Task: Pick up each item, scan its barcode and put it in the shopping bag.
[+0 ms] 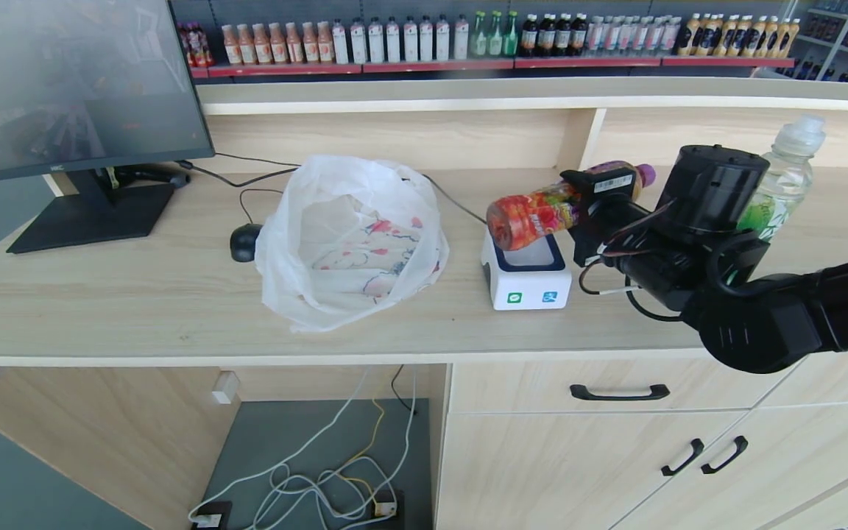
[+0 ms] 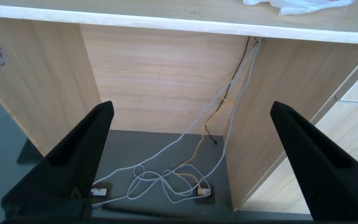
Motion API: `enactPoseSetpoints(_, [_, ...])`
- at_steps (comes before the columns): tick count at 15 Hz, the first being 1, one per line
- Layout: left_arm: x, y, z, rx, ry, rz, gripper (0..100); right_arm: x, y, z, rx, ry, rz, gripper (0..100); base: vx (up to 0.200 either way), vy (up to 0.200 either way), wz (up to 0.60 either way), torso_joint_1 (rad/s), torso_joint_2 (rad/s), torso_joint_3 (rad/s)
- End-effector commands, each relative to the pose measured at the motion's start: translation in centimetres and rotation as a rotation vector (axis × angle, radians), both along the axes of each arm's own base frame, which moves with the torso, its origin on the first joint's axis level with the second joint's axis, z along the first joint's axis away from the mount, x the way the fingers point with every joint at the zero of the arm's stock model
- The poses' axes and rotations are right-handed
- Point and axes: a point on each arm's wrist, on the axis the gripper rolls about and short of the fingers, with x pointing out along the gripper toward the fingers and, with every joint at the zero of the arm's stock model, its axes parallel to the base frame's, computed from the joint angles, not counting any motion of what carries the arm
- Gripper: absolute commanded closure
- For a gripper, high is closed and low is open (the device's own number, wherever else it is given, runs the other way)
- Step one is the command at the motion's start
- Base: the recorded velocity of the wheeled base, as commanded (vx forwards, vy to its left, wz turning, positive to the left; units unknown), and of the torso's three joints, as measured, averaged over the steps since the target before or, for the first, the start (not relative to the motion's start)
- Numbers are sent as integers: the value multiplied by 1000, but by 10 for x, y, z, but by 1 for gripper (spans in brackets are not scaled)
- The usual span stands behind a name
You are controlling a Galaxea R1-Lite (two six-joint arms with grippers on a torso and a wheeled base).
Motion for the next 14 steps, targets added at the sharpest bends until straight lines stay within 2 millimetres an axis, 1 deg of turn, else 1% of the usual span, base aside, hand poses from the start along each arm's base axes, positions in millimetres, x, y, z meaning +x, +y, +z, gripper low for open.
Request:
enactPoseSetpoints(1, [0, 0, 0, 0, -1, 1, 0, 0, 0, -1, -1, 3, -1, 100, 0, 0, 0, 0, 0, 0])
enactPoseSetpoints(8, [0, 0, 0, 0, -1, 1, 0, 10, -8, -12, -11, 29, -33, 100, 0, 0, 0, 0, 0, 0])
enactPoseSetpoints(14, [0, 0, 0, 0, -1, 0, 0, 11, -10, -13, -12, 31, -39, 100, 0, 0, 0, 0, 0, 0])
